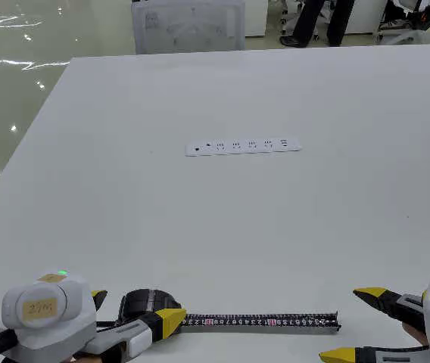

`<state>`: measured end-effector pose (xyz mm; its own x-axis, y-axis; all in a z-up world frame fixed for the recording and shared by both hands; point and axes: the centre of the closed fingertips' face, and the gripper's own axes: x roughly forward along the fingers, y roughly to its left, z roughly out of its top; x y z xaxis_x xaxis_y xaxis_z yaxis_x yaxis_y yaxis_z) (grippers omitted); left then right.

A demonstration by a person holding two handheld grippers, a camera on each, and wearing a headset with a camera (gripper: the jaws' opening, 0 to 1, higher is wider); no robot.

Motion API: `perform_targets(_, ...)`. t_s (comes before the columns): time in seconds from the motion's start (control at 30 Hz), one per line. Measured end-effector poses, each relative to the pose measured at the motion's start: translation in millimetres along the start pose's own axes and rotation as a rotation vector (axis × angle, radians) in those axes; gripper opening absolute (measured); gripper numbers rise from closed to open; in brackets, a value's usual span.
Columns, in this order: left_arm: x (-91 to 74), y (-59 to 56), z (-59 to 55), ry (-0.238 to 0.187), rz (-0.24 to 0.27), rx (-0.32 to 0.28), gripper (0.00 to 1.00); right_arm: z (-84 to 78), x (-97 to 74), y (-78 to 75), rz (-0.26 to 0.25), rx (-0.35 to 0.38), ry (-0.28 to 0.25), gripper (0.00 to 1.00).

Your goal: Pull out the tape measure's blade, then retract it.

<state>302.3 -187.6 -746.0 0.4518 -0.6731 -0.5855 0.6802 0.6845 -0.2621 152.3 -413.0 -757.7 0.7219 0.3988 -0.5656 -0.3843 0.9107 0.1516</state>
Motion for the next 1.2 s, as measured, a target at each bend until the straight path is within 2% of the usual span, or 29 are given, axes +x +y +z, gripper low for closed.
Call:
perform_targets(0.13,3.6,3.5,-0.3,-0.024,0.045,-0.017,0.83,1.0,-0.4,-2.1,-0.003,0.001,-0.007,0.76)
perform_targets(0.23,3.1,9.1,5.2,-0.068,0.107,0.019,0.83,0.9,-0.2,-4.4,-0.004,0.003,-0.009,0.76)
perform_targets(0.27,3.7,4.1,3.2,-0.059,0.09,0.012,0.83,1.2,0.0,-5.0,-0.003,0.008,-0.01,0.76)
perform_targets(0.4,5.8,4.7,-0.1,-0.053,0.1,-0.013,0.82,2.5,0.3,-6.4,-0.003,0.008,-0.014,0.75)
perform_targets(0.43,5.5,5.5,-0.3,-0.058,0.116,-0.007,0.82,2.6,0.2,-7.6,-0.003,0.008,-0.017,0.75)
perform_targets(0.77,13.0,-3.6,-13.2,-0.03,0.117,-0.025,0.8,-0.3,0.4,-8.7,-0.001,0.019,-0.022,0.75)
perform_targets(0.9,14.9,-6.2,-14.4,-0.029,0.116,-0.034,0.78,-0.6,0.8,-9.0,0.001,0.018,-0.022,0.75)
perform_targets(1.2,16.1,-0.4,-20.0,-0.033,0.145,-0.044,0.76,-2.2,1.7,-8.1,0.006,0.021,-0.02,0.75)
